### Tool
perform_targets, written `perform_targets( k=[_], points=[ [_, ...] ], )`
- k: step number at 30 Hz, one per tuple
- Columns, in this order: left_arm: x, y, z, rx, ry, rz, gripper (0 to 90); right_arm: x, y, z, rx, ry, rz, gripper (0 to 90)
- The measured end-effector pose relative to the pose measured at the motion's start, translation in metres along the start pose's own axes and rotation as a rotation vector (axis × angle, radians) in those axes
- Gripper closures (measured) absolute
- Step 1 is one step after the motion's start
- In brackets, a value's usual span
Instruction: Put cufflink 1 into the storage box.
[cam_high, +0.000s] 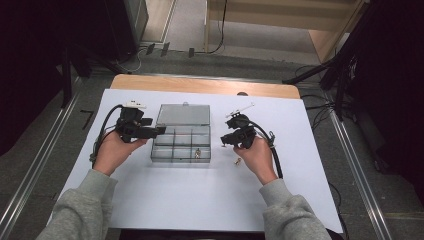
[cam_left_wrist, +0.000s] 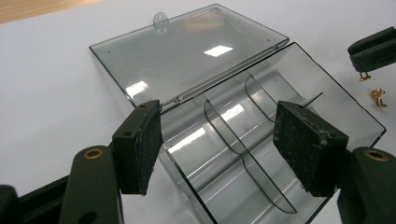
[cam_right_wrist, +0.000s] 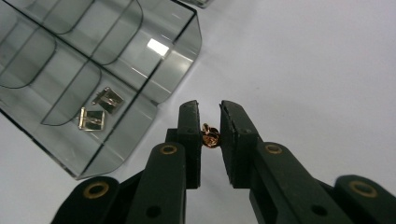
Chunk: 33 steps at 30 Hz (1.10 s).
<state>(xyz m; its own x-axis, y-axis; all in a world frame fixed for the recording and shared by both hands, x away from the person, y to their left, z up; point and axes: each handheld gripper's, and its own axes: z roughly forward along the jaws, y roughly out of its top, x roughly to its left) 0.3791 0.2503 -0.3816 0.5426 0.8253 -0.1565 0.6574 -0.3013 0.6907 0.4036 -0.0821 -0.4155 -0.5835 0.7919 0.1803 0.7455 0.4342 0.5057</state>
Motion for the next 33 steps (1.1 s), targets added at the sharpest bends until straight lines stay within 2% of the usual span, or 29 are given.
perform_targets(
  k=[8,16,18,20,26,33],
  points=[
    [-0.001,-0.001,0.0,-0.001,-0.002,-0.001,33.1,0.009,0.004,-0.009,-0.022,0.029,-0.013,80.2],
    [-0.001,-0.002,-0.002,-0.012,0.006,0.004,33.0,0.023,0.011,-0.017,-0.044,0.054,-0.055,80.2],
    [-0.002,-0.001,-0.003,-0.019,-0.028,-0.013,33.0,0.025,0.012,-0.018,-0.046,0.056,-0.059,80.2],
    [-0.002,0.0,-0.006,-0.024,-0.041,-0.015,32.9,0.029,0.014,-0.019,-0.048,0.061,-0.074,80.1],
    [-0.005,-0.002,-0.004,-0.006,-0.032,0.0,32.8,0.036,0.017,-0.021,-0.053,0.076,-0.094,80.2],
    [-0.005,-0.003,-0.004,-0.007,-0.027,-0.003,32.8,0.042,0.02,-0.021,-0.054,0.097,-0.107,80.2]
  ],
)
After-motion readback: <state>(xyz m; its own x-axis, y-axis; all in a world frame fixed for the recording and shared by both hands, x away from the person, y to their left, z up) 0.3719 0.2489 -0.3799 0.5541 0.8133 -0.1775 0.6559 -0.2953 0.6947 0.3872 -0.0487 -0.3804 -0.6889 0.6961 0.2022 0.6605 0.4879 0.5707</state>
